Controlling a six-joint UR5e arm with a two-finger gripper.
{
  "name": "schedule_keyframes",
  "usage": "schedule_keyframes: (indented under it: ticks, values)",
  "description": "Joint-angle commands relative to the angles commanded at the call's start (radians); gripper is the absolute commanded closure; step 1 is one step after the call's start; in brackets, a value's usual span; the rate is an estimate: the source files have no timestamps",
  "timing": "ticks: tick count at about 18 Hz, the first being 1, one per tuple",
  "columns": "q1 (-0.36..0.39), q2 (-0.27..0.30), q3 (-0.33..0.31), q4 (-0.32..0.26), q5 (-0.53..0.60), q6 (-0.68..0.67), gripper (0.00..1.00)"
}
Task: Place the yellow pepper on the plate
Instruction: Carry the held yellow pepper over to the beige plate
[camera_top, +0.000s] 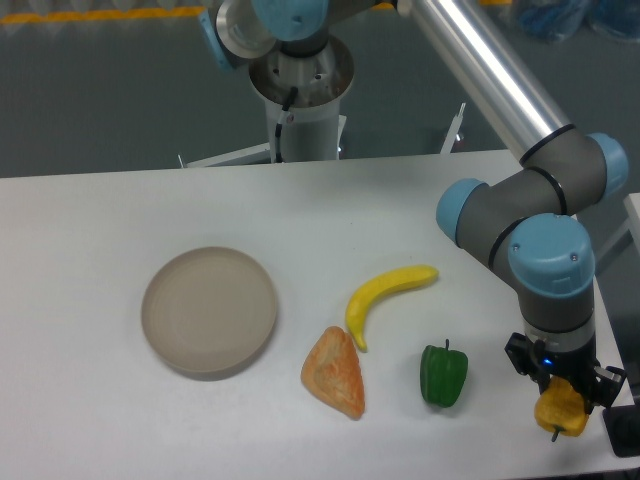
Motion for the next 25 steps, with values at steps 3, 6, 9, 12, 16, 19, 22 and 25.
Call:
schedule_keyframes:
  ticks: [3,6,9,12,16,19,22,25]
  values:
    - [0.0,0.003,0.003,0.0,-0.005,0.0,0.69]
    - [0.0,0.008,-0.006,0.0,-0.008,-0.005,0.69]
    - [-0.014,0.011,-0.012,-0.002,0.002,-0.012,0.69]
    - [-0.026,0.021,-0.029,-0.003,0.003,-0.087,0.68]
    - [-0.064,0.103,-0.084,-0.011,-0.062,-0.355,0.68]
    - [-0.09,0.222,-0.199,-0.015,-0.127,-0.498,0.68]
    - [-0.112,0.334,-0.351,-0.021,-0.222,-0.6,0.69]
    - [-0.176,0.412,-0.467,-0.021,-0.27,-0.665,0.69]
